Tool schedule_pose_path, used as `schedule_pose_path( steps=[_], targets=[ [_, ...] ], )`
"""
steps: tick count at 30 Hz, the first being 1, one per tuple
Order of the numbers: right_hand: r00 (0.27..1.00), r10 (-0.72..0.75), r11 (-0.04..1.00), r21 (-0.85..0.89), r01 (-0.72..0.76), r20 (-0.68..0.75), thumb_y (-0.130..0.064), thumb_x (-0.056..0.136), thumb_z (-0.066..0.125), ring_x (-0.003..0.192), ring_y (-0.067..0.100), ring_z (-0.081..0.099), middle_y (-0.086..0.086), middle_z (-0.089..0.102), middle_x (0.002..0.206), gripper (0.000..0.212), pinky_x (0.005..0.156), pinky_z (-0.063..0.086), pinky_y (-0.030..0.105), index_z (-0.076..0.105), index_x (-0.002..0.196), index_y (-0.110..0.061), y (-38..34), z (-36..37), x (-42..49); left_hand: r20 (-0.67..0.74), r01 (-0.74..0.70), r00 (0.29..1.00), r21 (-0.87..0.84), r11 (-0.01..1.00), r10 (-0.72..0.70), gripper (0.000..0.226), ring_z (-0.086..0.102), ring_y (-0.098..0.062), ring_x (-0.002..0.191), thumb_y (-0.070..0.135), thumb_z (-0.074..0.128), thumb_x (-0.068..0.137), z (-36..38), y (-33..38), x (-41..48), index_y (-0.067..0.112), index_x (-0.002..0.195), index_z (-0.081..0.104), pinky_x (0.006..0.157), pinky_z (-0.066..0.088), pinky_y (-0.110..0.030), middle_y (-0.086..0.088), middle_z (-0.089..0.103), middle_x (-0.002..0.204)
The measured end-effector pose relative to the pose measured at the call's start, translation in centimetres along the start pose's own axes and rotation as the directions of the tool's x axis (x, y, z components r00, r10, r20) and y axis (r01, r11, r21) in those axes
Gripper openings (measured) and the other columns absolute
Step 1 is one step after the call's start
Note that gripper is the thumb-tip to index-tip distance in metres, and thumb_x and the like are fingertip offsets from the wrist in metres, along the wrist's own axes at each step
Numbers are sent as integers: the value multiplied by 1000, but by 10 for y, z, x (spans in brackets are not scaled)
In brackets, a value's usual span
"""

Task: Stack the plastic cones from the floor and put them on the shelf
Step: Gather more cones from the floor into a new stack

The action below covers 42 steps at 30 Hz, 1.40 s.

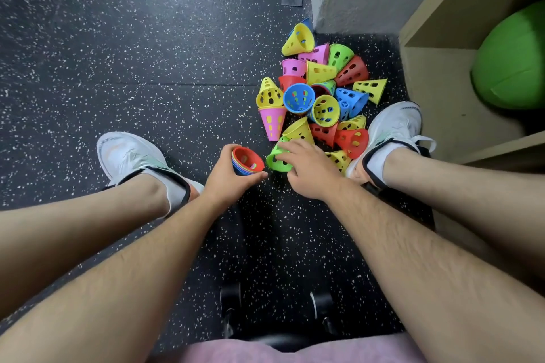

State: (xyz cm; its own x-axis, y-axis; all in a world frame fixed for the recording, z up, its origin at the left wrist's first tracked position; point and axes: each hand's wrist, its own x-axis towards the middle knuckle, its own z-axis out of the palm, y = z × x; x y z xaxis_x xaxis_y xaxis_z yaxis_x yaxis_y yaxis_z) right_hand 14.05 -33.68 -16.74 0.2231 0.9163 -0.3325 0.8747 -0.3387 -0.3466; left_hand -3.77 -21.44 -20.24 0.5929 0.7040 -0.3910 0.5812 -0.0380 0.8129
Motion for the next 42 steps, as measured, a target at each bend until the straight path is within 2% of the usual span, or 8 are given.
schedule_pose_path(
  steps=[4, 8, 15, 19, 25, 32, 37, 42],
  targets=[
    [996, 42, 997, 66, -37, -76, 11, 83, 48, 143, 19, 28, -2, 33, 156, 70, 118, 26, 39, 40, 148, -14, 1, 0, 5, -20, 8, 1000, -13, 1000, -8, 71, 64, -9, 104, 36, 94, 70, -3, -1, -1, 32, 122, 47, 95, 47, -29, 16, 64, 109],
    [973, 83, 987, 151, -51, -214, 15, 84, 52, 130, 24, 43, 5, 44, 141, 62, 108, 39, 38, 45, 142, -6, 4, -7, 8, -11, 9, 1000, -11, 1000, -9, 72, 63, -6, 102, 37, 94, 69, -4, -1, 1, 31, 124, 48, 95, 47, -28, 17, 64, 109],
    [927, 130, 964, 262, -36, -353, -24, 102, 50, 106, 25, 55, 4, 60, 111, 24, 88, 46, 40, 63, 118, -11, 1, -21, 2, 54, -9, 998, -7, 1000, 10, 71, 62, 1, 98, 33, 94, 70, 5, 7, -1, 28, 124, 48, 86, 44, -15, 15, 64, 108],
    [958, 97, 955, 297, -13, -271, -24, 103, 48, 112, 24, 55, 3, 60, 120, 26, 96, 45, 42, 64, 120, -12, -7, -14, -5, 78, -29, 996, -18, 999, 30, 72, 60, 2, 91, 29, 94, 70, 10, 15, -1, 25, 125, 47, 79, 43, -8, 14, 63, 106],
    [991, 137, 931, 342, -126, -7, -22, 97, 44, 119, 18, 53, -3, 59, 132, 42, 100, 45, 38, 49, 137, -32, -14, -1, -30, 132, -47, 990, -9, 999, 48, 76, 66, -5, 98, 31, 96, 68, 18, 19, 0, 25, 127, 49, 89, 51, -26, 9, 67, 110],
    [979, 173, 976, 151, -156, -105, -20, 81, 55, 139, 12, 32, -10, 45, 148, 14, 109, 33, 34, 65, 90, -22, 21, 12, -66, 152, -23, 988, 16, 1000, 20, 76, 64, -3, 101, 33, 95, 70, 26, 20, -4, 27, 129, 47, 90, 49, -23, 12, 66, 111],
    [981, 190, 975, 121, -186, -26, -9, 87, 46, 142, 11, 25, -13, 33, 156, 54, 118, 25, 36, 52, 139, -20, 26, 12, -62, 160, -11, 987, 25, 1000, 7, 74, 63, -1, 99, 33, 94, 71, 28, 21, -7, 26, 129, 48, 83, 46, -17, 12, 66, 111],
    [955, 234, 955, 228, -190, -184, 4, 90, 48, 131, 18, 38, -2, 41, 143, 56, 108, 35, 31, 44, 143, -13, 23, 11, -48, 151, -3, 989, 24, 1000, 0, 75, 65, -4, 101, 31, 95, 70, 25, 19, -10, 27, 128, 47, 89, 49, -22, 12, 66, 110]
  ],
)
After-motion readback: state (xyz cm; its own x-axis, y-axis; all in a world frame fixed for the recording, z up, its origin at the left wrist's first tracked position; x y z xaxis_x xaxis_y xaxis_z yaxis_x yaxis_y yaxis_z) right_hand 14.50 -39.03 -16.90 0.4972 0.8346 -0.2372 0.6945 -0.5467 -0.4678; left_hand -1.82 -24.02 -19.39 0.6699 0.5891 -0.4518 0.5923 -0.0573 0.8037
